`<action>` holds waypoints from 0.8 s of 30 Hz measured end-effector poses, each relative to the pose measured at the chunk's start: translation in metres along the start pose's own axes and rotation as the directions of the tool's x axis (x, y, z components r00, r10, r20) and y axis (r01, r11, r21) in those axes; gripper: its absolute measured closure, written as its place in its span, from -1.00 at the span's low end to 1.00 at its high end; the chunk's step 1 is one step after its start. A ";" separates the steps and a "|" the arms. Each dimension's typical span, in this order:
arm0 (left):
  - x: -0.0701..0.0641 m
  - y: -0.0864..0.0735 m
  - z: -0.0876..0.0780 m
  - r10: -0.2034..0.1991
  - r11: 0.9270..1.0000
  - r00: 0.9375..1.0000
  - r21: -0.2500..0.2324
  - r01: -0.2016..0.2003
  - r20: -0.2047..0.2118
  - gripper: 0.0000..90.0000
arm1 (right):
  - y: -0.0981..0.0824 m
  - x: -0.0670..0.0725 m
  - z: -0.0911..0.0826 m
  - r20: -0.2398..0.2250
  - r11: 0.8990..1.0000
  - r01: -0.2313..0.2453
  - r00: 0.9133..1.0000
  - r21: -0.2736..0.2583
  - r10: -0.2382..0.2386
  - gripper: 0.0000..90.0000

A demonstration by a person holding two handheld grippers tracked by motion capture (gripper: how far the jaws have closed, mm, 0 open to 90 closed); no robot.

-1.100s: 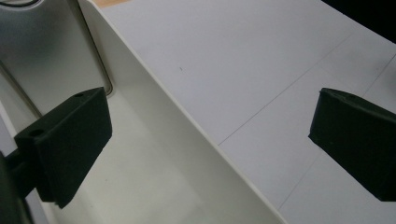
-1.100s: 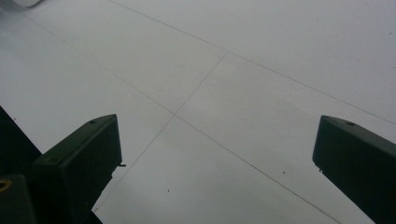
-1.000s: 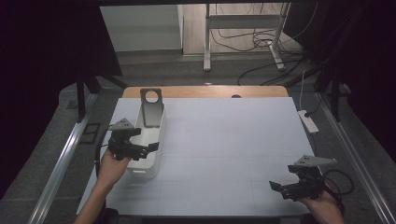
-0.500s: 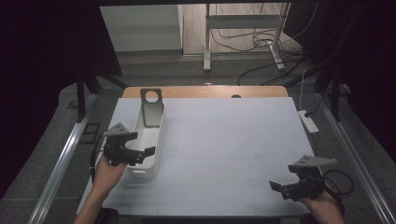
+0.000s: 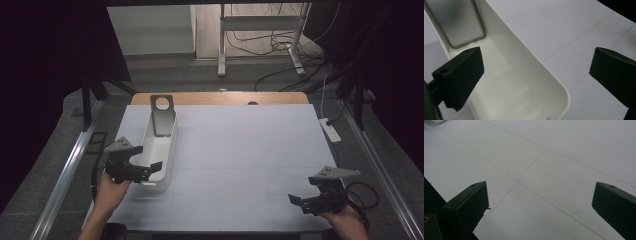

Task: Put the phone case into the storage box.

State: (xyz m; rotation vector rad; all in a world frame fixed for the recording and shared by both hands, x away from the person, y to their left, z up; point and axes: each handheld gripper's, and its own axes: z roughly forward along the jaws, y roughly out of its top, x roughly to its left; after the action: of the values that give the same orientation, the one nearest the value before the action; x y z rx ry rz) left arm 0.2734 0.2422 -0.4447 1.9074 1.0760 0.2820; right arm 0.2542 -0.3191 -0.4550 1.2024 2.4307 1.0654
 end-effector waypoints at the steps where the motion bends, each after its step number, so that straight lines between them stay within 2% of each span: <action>1: -0.001 -0.001 -0.001 0.002 1.000 1.000 -0.001 -0.002 -0.004 -0.99 | 0.000 0.000 0.000 0.000 1.000 0.000 1.000 0.000 0.000 -0.97; 24: -0.007 -0.025 -0.025 -0.007 1.000 0.998 -0.011 0.007 -0.059 -0.99 | 0.000 0.000 0.001 -0.002 1.000 0.002 1.000 0.003 -0.002 -0.97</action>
State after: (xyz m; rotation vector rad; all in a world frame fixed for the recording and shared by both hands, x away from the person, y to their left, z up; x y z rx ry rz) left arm 0.2410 0.2570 -0.4488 1.8957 1.1178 0.3414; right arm 0.2544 -0.3186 -0.4554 1.1999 2.4359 1.0636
